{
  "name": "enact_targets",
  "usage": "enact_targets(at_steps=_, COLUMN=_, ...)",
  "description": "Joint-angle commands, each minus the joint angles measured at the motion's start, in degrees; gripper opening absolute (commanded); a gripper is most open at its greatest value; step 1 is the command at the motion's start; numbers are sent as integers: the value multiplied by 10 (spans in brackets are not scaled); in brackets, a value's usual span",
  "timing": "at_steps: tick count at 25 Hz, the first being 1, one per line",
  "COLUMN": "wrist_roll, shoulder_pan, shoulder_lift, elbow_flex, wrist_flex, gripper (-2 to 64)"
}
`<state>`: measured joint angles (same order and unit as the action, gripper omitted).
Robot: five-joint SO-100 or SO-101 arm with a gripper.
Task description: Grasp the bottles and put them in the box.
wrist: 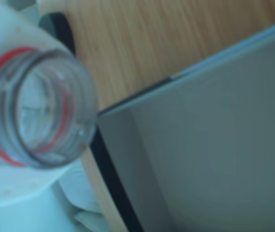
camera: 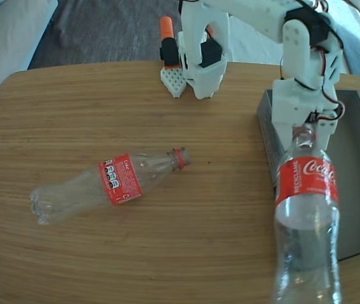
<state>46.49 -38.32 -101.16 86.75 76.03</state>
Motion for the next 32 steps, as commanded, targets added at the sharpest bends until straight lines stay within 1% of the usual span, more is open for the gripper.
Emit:
enact_targets(at_steps=1, wrist_roll=4, shoulder_pan=-63, shoulder_lift=-51, elbow_flex=-26, wrist_flex=30, gripper=-2)
enact_targets(at_steps=3, wrist_roll=4, shoulder_pan=-111, shoulder_lift=-66, elbow_flex=-26, wrist_flex=47, gripper=-2)
enact_targets(at_steps=6, wrist_roll=0, shoulder_pan=-172, shoulder_lift=-78, elbow_flex=-26, wrist_flex=49, gripper=-2)
enact_targets(at_steps=9, wrist_roll=-2, shoulder_pan=-197, shoulder_lift=-72, elbow_flex=-22, wrist_flex=47, gripper=-2)
enact_targets(at_steps=14, wrist_roll=-4, shoulder_pan=-234, shoulder_lift=-69, elbow_flex=56, wrist_flex=39, gripper=-2)
enact_targets(at_steps=18, wrist_roll=-5, shoulder_pan=-241, shoulder_lift=-69, elbow_flex=122, wrist_flex=-6, gripper=-2)
enact_targets(at_steps=21, wrist_roll=-35, shoulder_pan=-241, shoulder_lift=-67, elbow_flex=129, wrist_flex=-47, gripper=-3)
enact_targets(at_steps=23, wrist_roll=-37, shoulder_pan=-241, shoulder_lift=-48, elbow_flex=127, wrist_flex=-68, gripper=-3)
enact_targets(at_steps=26, wrist_roll=-40, shoulder_pan=-242, shoulder_lift=-4, elbow_flex=123, wrist_flex=-80, gripper=-3)
enact_targets(at_steps=32, wrist_roll=-41, shoulder_pan=-262, shoulder_lift=47, elbow_flex=121, wrist_flex=-81, gripper=-3)
